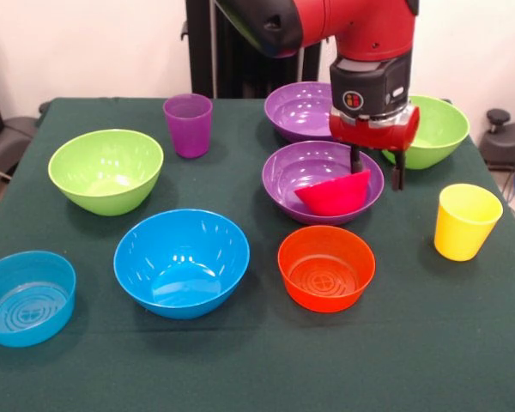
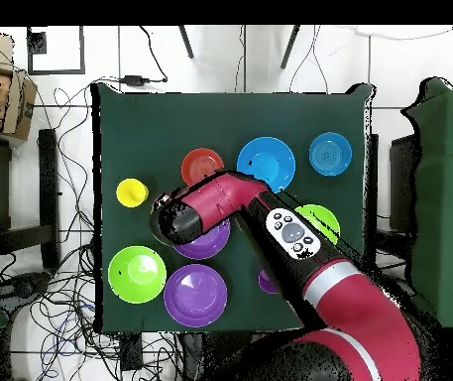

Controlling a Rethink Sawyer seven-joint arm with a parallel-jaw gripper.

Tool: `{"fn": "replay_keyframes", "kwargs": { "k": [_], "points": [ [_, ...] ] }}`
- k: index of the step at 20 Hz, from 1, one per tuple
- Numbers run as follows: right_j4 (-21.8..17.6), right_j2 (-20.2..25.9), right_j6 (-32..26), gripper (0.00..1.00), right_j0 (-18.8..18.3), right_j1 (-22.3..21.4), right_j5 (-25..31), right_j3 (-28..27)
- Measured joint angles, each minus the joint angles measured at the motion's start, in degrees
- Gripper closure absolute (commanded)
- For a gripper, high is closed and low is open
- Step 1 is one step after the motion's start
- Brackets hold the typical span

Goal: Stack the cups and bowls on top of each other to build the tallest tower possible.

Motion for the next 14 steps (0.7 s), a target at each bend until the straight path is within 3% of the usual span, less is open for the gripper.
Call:
{"fn": "replay_keyframes", "kwargs": {
  "k": [14],
  "points": [
    [0.0, 0.0, 0.0, 0.0, -0.5, 3.1, 0.0, -2.4]
  ]
}}
